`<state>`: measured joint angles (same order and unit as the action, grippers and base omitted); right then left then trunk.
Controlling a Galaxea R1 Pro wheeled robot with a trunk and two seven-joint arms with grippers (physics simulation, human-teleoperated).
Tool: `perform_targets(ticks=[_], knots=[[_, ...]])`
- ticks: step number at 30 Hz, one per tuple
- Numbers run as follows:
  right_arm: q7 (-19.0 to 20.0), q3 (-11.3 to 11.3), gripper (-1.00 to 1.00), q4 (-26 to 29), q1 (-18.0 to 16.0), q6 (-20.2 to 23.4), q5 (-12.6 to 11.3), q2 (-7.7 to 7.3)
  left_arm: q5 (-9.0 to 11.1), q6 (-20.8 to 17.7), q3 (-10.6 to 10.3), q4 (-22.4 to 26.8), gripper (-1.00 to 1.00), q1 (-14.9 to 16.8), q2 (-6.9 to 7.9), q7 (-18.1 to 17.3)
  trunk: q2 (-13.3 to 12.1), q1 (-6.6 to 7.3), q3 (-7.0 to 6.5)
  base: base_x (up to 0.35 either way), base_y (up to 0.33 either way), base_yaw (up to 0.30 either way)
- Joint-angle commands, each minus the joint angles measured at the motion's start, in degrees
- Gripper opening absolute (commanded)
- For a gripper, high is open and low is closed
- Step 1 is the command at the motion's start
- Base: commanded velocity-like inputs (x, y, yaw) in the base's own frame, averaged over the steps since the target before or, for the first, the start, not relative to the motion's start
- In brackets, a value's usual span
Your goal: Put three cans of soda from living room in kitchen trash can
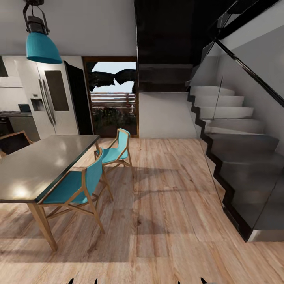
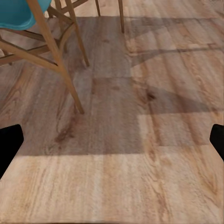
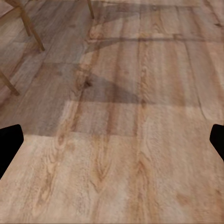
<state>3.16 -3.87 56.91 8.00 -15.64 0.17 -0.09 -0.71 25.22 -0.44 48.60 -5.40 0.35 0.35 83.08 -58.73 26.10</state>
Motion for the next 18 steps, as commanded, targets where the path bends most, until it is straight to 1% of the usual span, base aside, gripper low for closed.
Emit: perform_targets(ticks=[1,18], knots=[[0.0,0.0,1.00,0.0,0.0,0.0,0.0,0.00,0.0,0.0,0.0,0.0,1.00,0.0,0.00,0.0,0.0,0.00,0.00,0.000,0.000,0.246],[0.0,0.0,1.00,-0.2,0.0,0.0,0.1,0.00,0.0,0.0,0.0,0.0,1.00,0.0,0.00,0.0,0.0,0.00,0.00,0.000,0.000,0.246]])
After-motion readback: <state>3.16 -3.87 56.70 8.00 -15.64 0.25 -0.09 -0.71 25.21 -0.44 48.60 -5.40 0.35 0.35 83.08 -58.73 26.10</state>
